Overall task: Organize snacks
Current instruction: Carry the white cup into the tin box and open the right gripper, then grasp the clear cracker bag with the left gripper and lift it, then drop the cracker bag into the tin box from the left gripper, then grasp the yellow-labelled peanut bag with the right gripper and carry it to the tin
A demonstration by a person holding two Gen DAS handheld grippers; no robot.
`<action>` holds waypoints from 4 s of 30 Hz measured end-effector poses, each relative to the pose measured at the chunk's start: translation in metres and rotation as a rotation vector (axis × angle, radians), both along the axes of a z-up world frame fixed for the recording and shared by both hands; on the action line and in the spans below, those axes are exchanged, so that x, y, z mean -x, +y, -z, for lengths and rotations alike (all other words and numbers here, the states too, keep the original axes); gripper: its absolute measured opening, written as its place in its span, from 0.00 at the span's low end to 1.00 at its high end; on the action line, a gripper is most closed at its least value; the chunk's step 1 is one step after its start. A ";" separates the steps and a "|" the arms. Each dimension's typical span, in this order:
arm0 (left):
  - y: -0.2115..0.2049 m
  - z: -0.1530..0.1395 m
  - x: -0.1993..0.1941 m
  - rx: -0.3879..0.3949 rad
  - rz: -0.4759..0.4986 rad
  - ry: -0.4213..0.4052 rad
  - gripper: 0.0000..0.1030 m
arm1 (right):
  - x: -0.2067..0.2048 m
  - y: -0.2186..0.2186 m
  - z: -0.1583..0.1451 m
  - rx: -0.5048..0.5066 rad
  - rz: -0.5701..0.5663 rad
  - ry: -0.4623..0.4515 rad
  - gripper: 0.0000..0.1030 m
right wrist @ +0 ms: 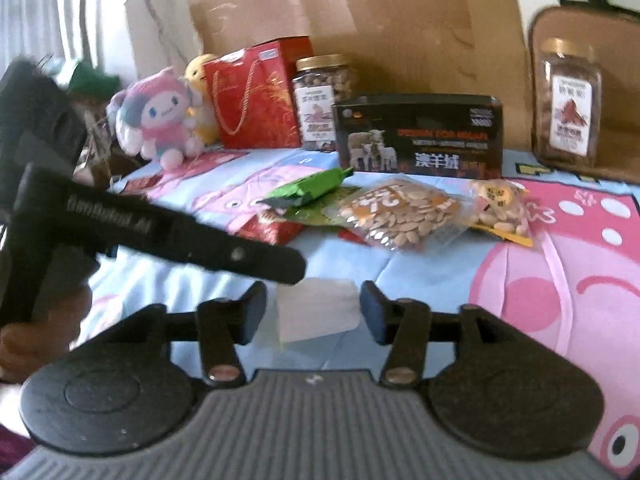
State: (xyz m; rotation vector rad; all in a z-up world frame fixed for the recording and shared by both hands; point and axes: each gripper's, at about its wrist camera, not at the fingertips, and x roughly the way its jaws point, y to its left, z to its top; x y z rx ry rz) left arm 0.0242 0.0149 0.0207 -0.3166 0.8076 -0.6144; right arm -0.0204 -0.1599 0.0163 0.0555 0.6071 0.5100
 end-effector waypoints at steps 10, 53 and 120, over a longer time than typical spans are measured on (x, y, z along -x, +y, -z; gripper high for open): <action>-0.013 0.008 0.007 -0.001 0.042 0.024 0.45 | 0.002 -0.004 0.014 0.013 0.009 0.008 0.46; -0.025 -0.012 -0.105 -0.032 -0.040 -0.010 0.46 | -0.042 -0.102 0.013 -0.550 0.359 0.280 0.43; -0.006 -0.056 -0.118 0.094 -0.136 -0.077 0.47 | -0.126 -0.121 -0.019 -0.276 0.370 0.070 0.50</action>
